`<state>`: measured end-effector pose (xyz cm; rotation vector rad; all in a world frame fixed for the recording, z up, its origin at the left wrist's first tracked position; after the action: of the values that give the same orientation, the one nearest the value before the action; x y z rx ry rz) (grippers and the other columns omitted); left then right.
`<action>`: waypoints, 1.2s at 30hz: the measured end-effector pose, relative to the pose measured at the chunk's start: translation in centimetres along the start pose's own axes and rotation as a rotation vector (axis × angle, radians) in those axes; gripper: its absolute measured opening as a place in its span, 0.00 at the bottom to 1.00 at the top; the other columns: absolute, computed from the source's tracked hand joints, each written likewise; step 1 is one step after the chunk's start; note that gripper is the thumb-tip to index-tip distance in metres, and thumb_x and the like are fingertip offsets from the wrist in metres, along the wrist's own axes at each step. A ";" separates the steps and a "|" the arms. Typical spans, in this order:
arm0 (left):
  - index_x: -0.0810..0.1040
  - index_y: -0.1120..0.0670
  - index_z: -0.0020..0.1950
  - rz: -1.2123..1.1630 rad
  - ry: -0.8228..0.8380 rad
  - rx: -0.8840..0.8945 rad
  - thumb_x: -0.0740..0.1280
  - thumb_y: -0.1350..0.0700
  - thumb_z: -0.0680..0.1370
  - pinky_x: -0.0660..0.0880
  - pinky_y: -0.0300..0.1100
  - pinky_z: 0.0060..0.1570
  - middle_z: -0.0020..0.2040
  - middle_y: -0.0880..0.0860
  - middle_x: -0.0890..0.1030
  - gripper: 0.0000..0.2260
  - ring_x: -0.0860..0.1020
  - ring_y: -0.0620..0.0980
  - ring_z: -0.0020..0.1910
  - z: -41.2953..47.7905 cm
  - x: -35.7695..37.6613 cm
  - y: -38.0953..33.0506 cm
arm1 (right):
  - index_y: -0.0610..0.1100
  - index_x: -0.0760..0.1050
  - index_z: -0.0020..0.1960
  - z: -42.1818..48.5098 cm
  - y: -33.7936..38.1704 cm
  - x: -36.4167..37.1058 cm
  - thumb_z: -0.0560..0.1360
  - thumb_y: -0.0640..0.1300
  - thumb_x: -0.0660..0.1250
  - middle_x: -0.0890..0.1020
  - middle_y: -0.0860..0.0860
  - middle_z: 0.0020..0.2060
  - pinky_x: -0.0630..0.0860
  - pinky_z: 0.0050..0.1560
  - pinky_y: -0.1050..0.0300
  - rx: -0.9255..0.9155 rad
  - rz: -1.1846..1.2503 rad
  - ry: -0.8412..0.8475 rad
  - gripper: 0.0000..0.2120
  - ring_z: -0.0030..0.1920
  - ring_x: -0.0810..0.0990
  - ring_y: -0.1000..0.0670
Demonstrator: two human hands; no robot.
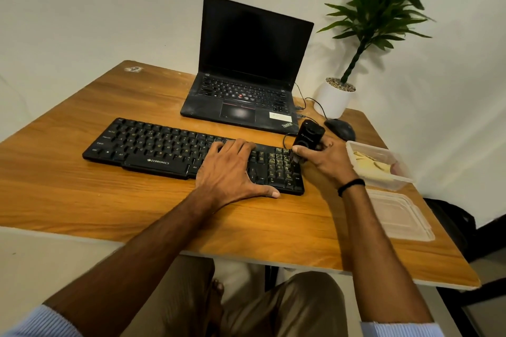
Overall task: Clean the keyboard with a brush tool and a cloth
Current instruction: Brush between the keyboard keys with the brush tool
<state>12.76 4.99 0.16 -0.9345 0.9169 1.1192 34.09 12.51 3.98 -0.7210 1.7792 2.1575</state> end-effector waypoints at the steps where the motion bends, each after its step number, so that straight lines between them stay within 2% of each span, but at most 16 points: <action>1: 0.67 0.50 0.75 -0.001 0.004 -0.001 0.50 0.11 0.59 0.61 0.52 0.73 0.70 0.48 0.73 0.57 0.70 0.49 0.69 0.0 0.0 0.0 | 0.43 0.79 0.58 0.4 -0.2 -0.1 0.69 0.46 0.78 0.84 0.50 0.50 0.79 0.42 0.65 0.001 0.004 0.008 0.20 0.49 0.84 0.56; 5: 0.66 0.49 0.75 -0.003 0.002 -0.001 0.51 0.11 0.60 0.60 0.52 0.74 0.70 0.48 0.72 0.57 0.70 0.49 0.69 0.2 0.1 0.1 | 0.37 0.78 0.60 0.9 -1.2 -0.3 0.69 0.41 0.78 0.84 0.43 0.54 0.80 0.55 0.46 0.075 0.085 0.382 0.22 0.56 0.83 0.44; 6: 0.66 0.49 0.75 -0.002 0.004 0.002 0.51 0.11 0.60 0.60 0.52 0.74 0.70 0.48 0.72 0.56 0.70 0.49 0.69 0.2 0.2 0.1 | 0.38 0.78 0.60 1.2 -1.0 -0.4 0.68 0.41 0.78 0.84 0.43 0.55 0.80 0.56 0.46 0.071 0.087 0.389 0.22 0.56 0.83 0.45; 9: 0.66 0.49 0.75 -0.006 0.009 0.001 0.50 0.11 0.60 0.61 0.52 0.74 0.70 0.48 0.73 0.57 0.70 0.49 0.69 0.2 0.2 0.1 | 0.42 0.79 0.59 2.5 -0.8 -0.5 0.67 0.47 0.79 0.85 0.49 0.51 0.80 0.50 0.58 0.012 0.005 0.094 0.23 0.53 0.84 0.51; 10: 0.66 0.49 0.75 -0.007 0.013 -0.002 0.50 0.11 0.59 0.61 0.52 0.74 0.70 0.48 0.72 0.57 0.70 0.49 0.69 0.2 0.2 0.1 | 0.43 0.79 0.59 2.8 -1.1 -0.4 0.67 0.48 0.79 0.85 0.49 0.51 0.80 0.49 0.59 0.013 0.007 0.031 0.23 0.52 0.83 0.51; 11: 0.66 0.49 0.75 -0.008 0.017 -0.004 0.50 0.11 0.59 0.61 0.53 0.74 0.70 0.48 0.72 0.57 0.70 0.49 0.69 0.2 0.2 0.1 | 0.44 0.80 0.58 2.9 -1.4 -0.3 0.66 0.49 0.79 0.85 0.49 0.51 0.80 0.50 0.57 0.019 0.031 0.026 0.24 0.53 0.83 0.51; 13: 0.66 0.49 0.75 -0.007 0.018 -0.005 0.50 0.11 0.59 0.60 0.53 0.74 0.70 0.48 0.72 0.57 0.70 0.48 0.69 0.3 0.3 0.1 | 0.43 0.81 0.58 2.8 -2.1 -0.2 0.64 0.48 0.80 0.85 0.48 0.52 0.80 0.55 0.51 0.058 0.086 0.152 0.24 0.55 0.83 0.49; 15: 0.66 0.49 0.75 -0.006 0.018 -0.002 0.49 0.11 0.60 0.60 0.52 0.74 0.71 0.47 0.72 0.57 0.70 0.48 0.69 0.4 0.4 0.3 | 0.42 0.80 0.57 2.6 -1.9 0.1 0.66 0.44 0.79 0.85 0.47 0.52 0.80 0.54 0.52 0.060 0.141 0.250 0.21 0.55 0.84 0.50; 17: 0.66 0.49 0.75 -0.006 0.020 0.002 0.50 0.11 0.60 0.60 0.52 0.74 0.70 0.47 0.72 0.56 0.70 0.48 0.69 0.4 0.4 0.3 | 0.44 0.80 0.54 2.6 -1.0 0.1 0.69 0.41 0.78 0.85 0.50 0.48 0.80 0.46 0.63 0.006 0.177 0.143 0.15 0.49 0.84 0.57; 19: 0.66 0.49 0.75 -0.008 0.021 0.004 0.50 0.11 0.60 0.60 0.52 0.75 0.70 0.47 0.72 0.56 0.70 0.48 0.69 0.4 0.5 0.3 | 0.45 0.80 0.53 2.7 -1.3 0.1 0.69 0.41 0.77 0.86 0.51 0.46 0.79 0.43 0.65 0.012 0.208 0.051 0.14 0.47 0.84 0.56; 23: 0.66 0.49 0.75 -0.003 0.021 0.004 0.50 0.11 0.60 0.60 0.52 0.75 0.70 0.47 0.72 0.56 0.70 0.48 0.69 0.3 0.5 0.2 | 0.37 0.78 0.60 2.1 -2.3 0.4 0.69 0.37 0.77 0.84 0.42 0.55 0.80 0.55 0.47 0.072 0.247 0.344 0.21 0.57 0.83 0.44; 24: 0.66 0.49 0.75 -0.004 0.018 0.004 0.51 0.11 0.60 0.60 0.52 0.74 0.70 0.47 0.72 0.56 0.70 0.48 0.68 0.4 0.4 0.2 | 0.37 0.78 0.60 2.2 -2.3 0.3 0.69 0.38 0.77 0.84 0.42 0.55 0.80 0.56 0.47 0.074 0.242 0.335 0.20 0.57 0.83 0.44; 27: 0.67 0.49 0.75 -0.005 0.018 0.005 0.51 0.11 0.60 0.61 0.52 0.74 0.70 0.48 0.72 0.56 0.70 0.48 0.68 0.4 0.4 0.2 | 0.43 0.80 0.57 3.0 -1.1 0.0 0.69 0.45 0.78 0.85 0.49 0.50 0.81 0.49 0.58 -0.044 0.094 0.064 0.19 0.52 0.84 0.51; 28: 0.67 0.49 0.75 -0.008 0.021 0.005 0.51 0.11 0.60 0.61 0.51 0.74 0.70 0.48 0.72 0.56 0.70 0.48 0.68 0.3 0.4 0.2 | 0.44 0.80 0.57 3.2 -1.0 0.0 0.68 0.47 0.78 0.85 0.50 0.50 0.80 0.49 0.59 -0.059 0.055 0.024 0.19 0.51 0.83 0.52; 32: 0.66 0.49 0.75 -0.019 0.025 0.002 0.51 0.11 0.60 0.61 0.51 0.74 0.71 0.47 0.72 0.56 0.70 0.48 0.69 0.4 0.5 0.2 | 0.45 0.82 0.55 2.9 -1.8 0.3 0.67 0.44 0.78 0.86 0.50 0.50 0.80 0.51 0.57 0.020 0.116 0.224 0.17 0.53 0.84 0.52; 36: 0.66 0.48 0.76 -0.017 0.026 0.002 0.51 0.11 0.60 0.61 0.51 0.74 0.71 0.47 0.72 0.56 0.70 0.48 0.69 0.4 0.5 0.2 | 0.41 0.81 0.56 3.2 -1.5 -0.4 0.69 0.43 0.77 0.85 0.50 0.48 0.78 0.41 0.68 -0.018 0.155 0.088 0.16 0.46 0.84 0.59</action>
<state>12.65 5.53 -0.21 -0.9554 0.9291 1.0945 34.49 15.95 3.31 -0.7139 1.9207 2.2753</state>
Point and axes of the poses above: each hand's wrist, its own z-axis towards the middle knuckle, its own x-axis out of the palm, y = z × x, the point moved 6 cm from there along z, towards the middle knuckle
